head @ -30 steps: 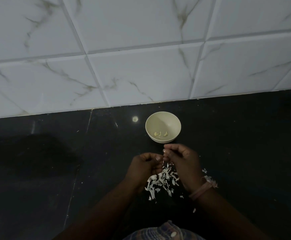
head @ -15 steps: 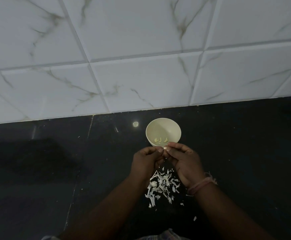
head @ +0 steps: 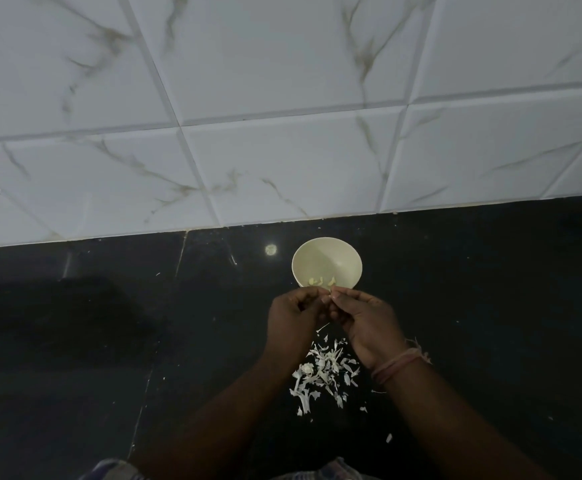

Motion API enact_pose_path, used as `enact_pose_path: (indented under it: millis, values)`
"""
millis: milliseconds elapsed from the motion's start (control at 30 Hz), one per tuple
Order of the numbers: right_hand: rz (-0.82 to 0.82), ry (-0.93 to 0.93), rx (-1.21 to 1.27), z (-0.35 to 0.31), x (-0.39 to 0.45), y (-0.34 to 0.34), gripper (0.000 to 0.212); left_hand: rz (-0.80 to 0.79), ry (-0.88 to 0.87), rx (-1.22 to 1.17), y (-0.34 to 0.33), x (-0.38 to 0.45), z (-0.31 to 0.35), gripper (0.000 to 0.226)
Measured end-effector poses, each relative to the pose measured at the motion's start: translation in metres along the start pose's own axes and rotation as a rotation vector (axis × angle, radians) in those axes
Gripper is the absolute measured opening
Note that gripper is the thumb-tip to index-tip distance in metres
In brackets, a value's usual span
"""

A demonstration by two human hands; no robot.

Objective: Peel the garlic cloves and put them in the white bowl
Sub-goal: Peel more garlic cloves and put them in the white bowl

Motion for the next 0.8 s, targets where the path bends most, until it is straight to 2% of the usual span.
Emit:
enact_pose_path:
  millis: [133,267,400,500,567,667,800]
  values:
    - [-0.009,-0.034,-0.022,0.001,-0.001,0.005,0.011,-0.084,0.108,-0.013,0.0,0.007,-0.008,0.012]
    - [-0.069,-0.05,-0.144,-0.002,0.004,0.004,0.011,-0.136,0.316,-0.124,-0.002,0.018,-0.03,0.015]
    - [0.004,0.171,-0.516,-0.031,0.025,0.005,0.012,0.018,0.43,-0.158,0.009,0.026,-0.049,0.012]
    - [0.026,0.348,-0.847,-0.047,0.038,-0.002,0.018,0.055,0.47,-0.183,0.006,0.025,-0.057,0.018]
    - [0.024,0.39,-0.952,-0.048,0.043,-0.006,0.024,0.081,0.482,-0.187,0.004,0.025,-0.058,0.024]
    - [0.032,0.375,-0.979,-0.048,0.048,-0.001,0.026,0.11,0.522,-0.195,0.0,0.024,-0.064,0.021]
    - [0.104,0.326,-0.826,-0.055,0.042,0.027,0.019,0.058,0.576,-0.227,-0.013,0.02,-0.068,0.017]
Point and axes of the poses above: each hand's wrist, its own x-axis towards the middle knuckle, its own y-axis out of the back of the hand, z = x × y, the point moved 10 cm from there along x, towards the middle knuckle, and after that the axes turned 8 degrees about y, right-handed, at the moved point
